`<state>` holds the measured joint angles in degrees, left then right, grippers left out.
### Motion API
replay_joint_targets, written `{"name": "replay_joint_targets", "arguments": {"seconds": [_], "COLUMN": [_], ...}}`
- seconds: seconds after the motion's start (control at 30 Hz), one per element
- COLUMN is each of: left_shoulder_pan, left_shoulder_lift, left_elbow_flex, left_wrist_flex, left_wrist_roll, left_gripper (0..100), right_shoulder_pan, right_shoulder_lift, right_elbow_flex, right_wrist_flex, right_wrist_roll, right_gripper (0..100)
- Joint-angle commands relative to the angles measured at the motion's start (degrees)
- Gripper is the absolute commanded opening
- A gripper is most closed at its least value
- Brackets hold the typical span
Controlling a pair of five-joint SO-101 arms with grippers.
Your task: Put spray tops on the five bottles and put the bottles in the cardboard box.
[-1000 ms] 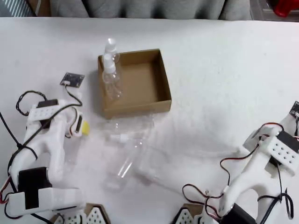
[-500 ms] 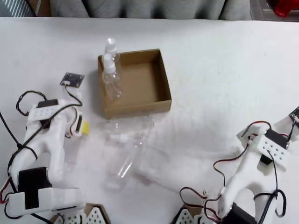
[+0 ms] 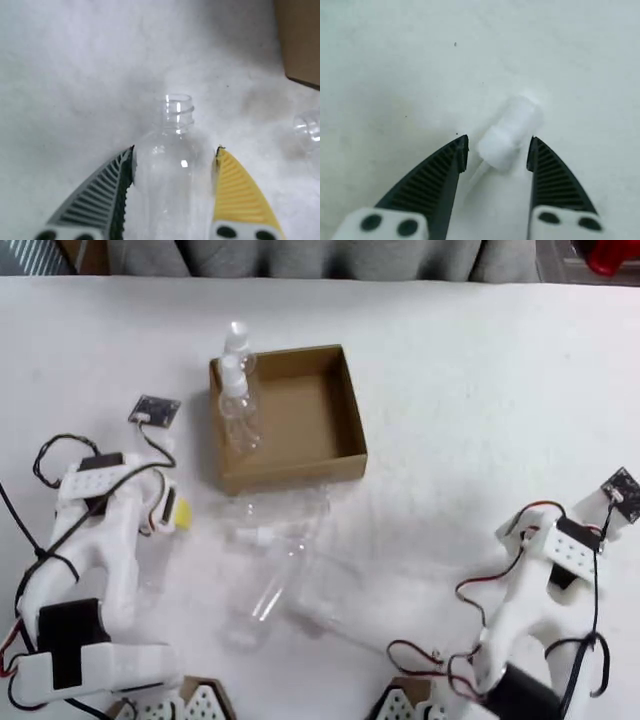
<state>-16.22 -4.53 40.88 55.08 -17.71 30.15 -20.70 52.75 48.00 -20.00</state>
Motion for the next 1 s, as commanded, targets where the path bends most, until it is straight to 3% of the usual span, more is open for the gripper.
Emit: {"name": "replay_joint_targets", "arguments": {"seconds": [0.0,0.3,0.47,0.7,0.97], "left_shoulder_pan": [-0.6,-0.6,-0.6,-0.6,-0.6], "left_shoulder_lift": [-0.9,-0.9,-0.9,-0.9,-0.9], "left_elbow_flex": [-1.8,-1.8,-1.8,-1.8,-1.8], "left_wrist_flex": [-0.7,-0.7,-0.7,-0.7,-0.7], "left_wrist_roll": [-0.8,-0.8,-0.8,-0.8,-0.8], "left_gripper": [2,2,2,2,2], "right_shoulder_pan": [-0.2,-0.1,1.7,0.5,-7.8], "right_shoulder_lift": [3.2,11.0,11.2,11.2,11.2], "right_elbow_flex": [-2.3,-8.3,-10.5,-16.2,-45.2], "right_wrist_flex": [-1.5,1.7,1.8,8.2,35.4], "right_wrist_roll": [-0.4,0.3,11.4,14.2,14.3], "right_gripper": [16.3,14.9,0.8,1.6,1.6]}}
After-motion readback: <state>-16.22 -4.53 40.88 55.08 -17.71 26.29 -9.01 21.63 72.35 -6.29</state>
